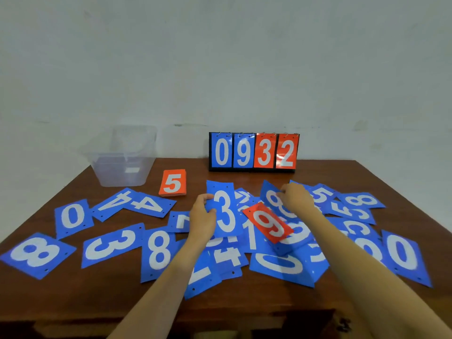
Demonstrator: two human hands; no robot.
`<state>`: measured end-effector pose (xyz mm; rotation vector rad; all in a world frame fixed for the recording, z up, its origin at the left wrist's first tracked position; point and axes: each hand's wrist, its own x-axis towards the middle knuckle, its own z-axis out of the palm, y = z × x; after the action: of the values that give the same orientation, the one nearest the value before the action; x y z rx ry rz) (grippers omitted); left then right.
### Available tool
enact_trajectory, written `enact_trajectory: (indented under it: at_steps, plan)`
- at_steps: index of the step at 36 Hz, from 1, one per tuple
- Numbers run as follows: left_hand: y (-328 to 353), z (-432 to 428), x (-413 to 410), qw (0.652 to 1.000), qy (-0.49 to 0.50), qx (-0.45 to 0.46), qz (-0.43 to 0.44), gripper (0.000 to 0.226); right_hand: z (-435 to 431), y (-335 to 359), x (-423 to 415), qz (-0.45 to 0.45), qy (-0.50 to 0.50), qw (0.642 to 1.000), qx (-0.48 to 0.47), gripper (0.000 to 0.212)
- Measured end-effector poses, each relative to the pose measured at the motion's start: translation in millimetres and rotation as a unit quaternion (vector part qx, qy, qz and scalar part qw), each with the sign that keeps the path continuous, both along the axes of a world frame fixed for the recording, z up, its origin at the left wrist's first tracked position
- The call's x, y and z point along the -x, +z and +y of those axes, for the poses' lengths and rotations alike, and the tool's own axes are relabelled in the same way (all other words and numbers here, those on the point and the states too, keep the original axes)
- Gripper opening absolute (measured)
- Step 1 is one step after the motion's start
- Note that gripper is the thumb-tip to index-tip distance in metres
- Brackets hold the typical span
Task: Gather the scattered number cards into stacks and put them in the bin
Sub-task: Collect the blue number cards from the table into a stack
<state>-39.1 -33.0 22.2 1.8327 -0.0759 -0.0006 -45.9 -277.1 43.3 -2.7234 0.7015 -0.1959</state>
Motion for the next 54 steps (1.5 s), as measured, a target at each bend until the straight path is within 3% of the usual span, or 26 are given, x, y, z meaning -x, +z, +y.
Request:
enact_trajectory:
  at_steps: [3, 6, 8, 10, 13, 18, 26, 31, 35, 40, 45, 50, 54]
  plan:
    - [3, -10, 7, 1.000, -0.006, 0.000, -0.005, 0.035, 4, 16, 20, -0.121, 0.011, 0.974, -0.189, 0.029]
    - [5, -18, 14, 1.000, -0.019, 0.022, -0.009, 0.035, 22, 28, 42, -0.176, 0.044, 0.888, -0.423, 0.015]
    - [7, -22, 17, 0.999, -0.025, 0.033, -0.012, 0.035, 33, 29, 51, -0.161, 0.061, 0.859, -0.482, 0.007]
    - [10, -23, 21, 0.998, -0.031, 0.048, -0.013, 0.033, 42, 28, 54, -0.150, 0.069, 0.854, -0.494, 0.010]
    - [14, -24, 25, 0.996, -0.041, 0.082, -0.013, 0.030, 50, 22, 52, -0.153, 0.082, 0.861, -0.477, 0.010]
    - [16, -18, 30, 0.991, -0.059, 0.123, -0.013, 0.028, 58, 13, 48, -0.147, 0.088, 0.925, -0.338, 0.031]
    - [9, -15, 29, 0.992, -0.058, 0.110, -0.024, 0.031, 78, -1, 43, -0.133, 0.113, 0.974, -0.147, 0.037]
    - [-1, -4, 17, 0.992, 0.000, 0.122, -0.013, 0.033, 76, -13, 36, -0.098, 0.111, 0.979, -0.139, 0.041]
    - [-5, 12, 4, 0.990, 0.059, 0.127, 0.000, 0.037, 77, -25, 21, 0.017, 0.168, 0.981, -0.097, 0.045]
    - [-16, 31, -4, 0.992, 0.082, 0.098, 0.017, 0.041, 95, -24, 4, 0.131, 0.211, 0.962, -0.112, 0.075]
    - [-21, 42, -3, 0.993, 0.082, 0.083, 0.027, 0.040, 108, -24, -15, 0.228, 0.256, 0.939, -0.029, 0.074]
    - [-22, 48, -4, 0.992, 0.085, 0.081, 0.035, 0.041, 113, -23, -24, 0.250, 0.243, 0.937, 0.010, 0.072]
    - [-22, 48, -3, 0.992, 0.084, 0.083, 0.034, 0.041, 108, -21, -22, 0.170, 0.220, 0.960, -0.024, 0.046]
